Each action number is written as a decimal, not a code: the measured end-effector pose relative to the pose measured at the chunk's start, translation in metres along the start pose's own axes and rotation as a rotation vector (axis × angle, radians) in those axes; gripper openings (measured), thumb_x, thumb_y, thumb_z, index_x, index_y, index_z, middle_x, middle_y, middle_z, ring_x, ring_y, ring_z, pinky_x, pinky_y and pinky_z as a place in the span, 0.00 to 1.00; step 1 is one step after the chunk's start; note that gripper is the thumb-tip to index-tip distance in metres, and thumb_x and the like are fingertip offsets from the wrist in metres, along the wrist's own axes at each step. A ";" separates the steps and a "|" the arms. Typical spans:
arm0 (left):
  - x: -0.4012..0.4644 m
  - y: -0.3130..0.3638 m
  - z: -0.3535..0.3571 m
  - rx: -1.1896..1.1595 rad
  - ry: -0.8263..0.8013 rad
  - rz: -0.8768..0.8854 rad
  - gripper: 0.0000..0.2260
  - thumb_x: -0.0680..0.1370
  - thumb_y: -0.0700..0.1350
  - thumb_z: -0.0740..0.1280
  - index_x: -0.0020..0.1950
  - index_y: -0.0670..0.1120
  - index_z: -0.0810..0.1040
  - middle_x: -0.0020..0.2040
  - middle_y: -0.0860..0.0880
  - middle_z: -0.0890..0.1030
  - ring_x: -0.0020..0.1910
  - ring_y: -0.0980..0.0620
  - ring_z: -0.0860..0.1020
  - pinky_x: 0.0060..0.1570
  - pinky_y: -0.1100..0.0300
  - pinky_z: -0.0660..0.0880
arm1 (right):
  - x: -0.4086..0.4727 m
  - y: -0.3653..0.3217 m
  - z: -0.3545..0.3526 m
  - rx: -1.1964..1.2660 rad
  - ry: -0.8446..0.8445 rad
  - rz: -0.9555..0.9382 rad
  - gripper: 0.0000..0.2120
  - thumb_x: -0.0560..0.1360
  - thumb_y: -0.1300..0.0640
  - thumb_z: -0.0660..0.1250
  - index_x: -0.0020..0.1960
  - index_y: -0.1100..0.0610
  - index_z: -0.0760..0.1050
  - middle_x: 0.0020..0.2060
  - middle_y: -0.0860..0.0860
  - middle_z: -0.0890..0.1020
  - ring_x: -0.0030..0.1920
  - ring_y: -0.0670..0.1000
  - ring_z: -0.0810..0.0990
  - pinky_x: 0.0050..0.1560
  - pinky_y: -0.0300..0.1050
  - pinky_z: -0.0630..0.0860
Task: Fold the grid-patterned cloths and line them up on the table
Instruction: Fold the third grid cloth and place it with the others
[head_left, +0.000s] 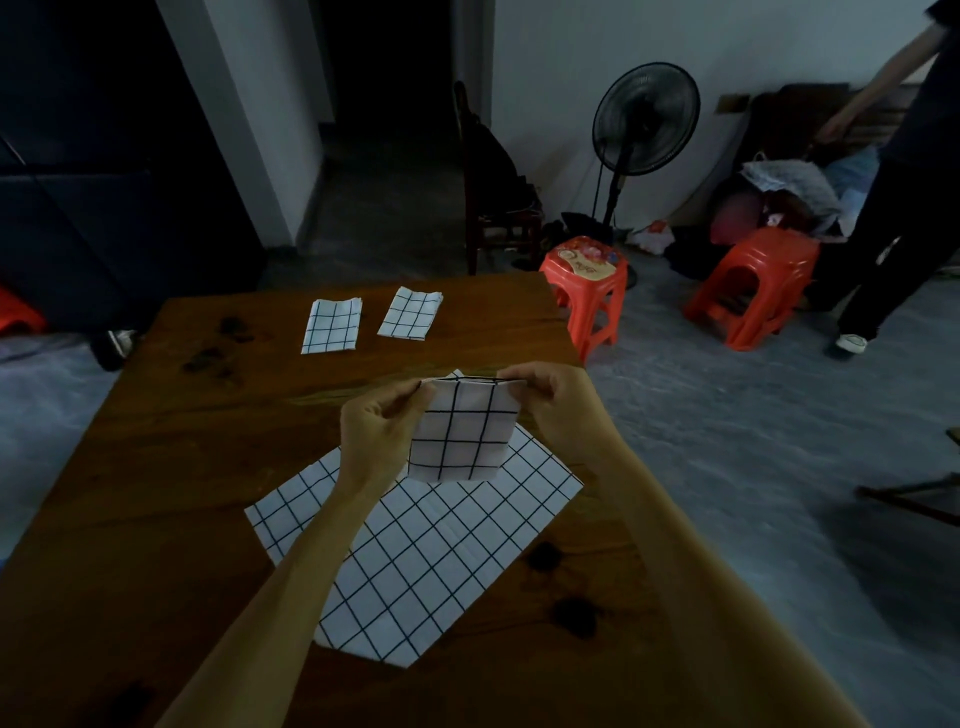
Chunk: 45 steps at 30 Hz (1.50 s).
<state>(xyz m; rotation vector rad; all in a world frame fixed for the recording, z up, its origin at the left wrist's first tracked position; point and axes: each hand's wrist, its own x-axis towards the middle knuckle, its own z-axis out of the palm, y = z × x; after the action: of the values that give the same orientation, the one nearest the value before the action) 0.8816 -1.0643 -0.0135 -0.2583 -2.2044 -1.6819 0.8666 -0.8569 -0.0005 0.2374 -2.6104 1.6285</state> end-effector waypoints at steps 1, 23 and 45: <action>0.000 0.000 0.000 -0.002 -0.004 0.002 0.05 0.76 0.41 0.67 0.48 0.41 0.82 0.26 0.59 0.76 0.23 0.60 0.69 0.26 0.72 0.65 | 0.000 0.000 0.000 0.004 0.003 0.007 0.09 0.78 0.62 0.64 0.56 0.55 0.80 0.49 0.49 0.84 0.49 0.45 0.83 0.51 0.47 0.80; -0.003 -0.005 0.011 0.351 -0.019 0.208 0.08 0.76 0.43 0.69 0.53 0.44 0.82 0.46 0.49 0.84 0.44 0.56 0.81 0.44 0.62 0.78 | 0.005 -0.024 0.038 -0.350 0.059 -0.460 0.03 0.78 0.59 0.65 0.47 0.55 0.77 0.43 0.45 0.79 0.43 0.44 0.76 0.47 0.46 0.75; -0.021 -0.063 -0.014 0.430 -0.138 -0.043 0.07 0.77 0.45 0.67 0.52 0.47 0.83 0.42 0.53 0.84 0.40 0.58 0.80 0.41 0.60 0.79 | 0.002 -0.016 0.011 -0.260 0.223 -0.329 0.05 0.76 0.58 0.68 0.49 0.55 0.82 0.43 0.46 0.85 0.41 0.41 0.81 0.41 0.34 0.77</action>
<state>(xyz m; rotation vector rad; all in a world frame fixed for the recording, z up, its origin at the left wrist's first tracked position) 0.8804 -1.0934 -0.0750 -0.2187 -2.6199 -1.1948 0.8679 -0.8737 0.0093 0.4178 -2.4230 1.1298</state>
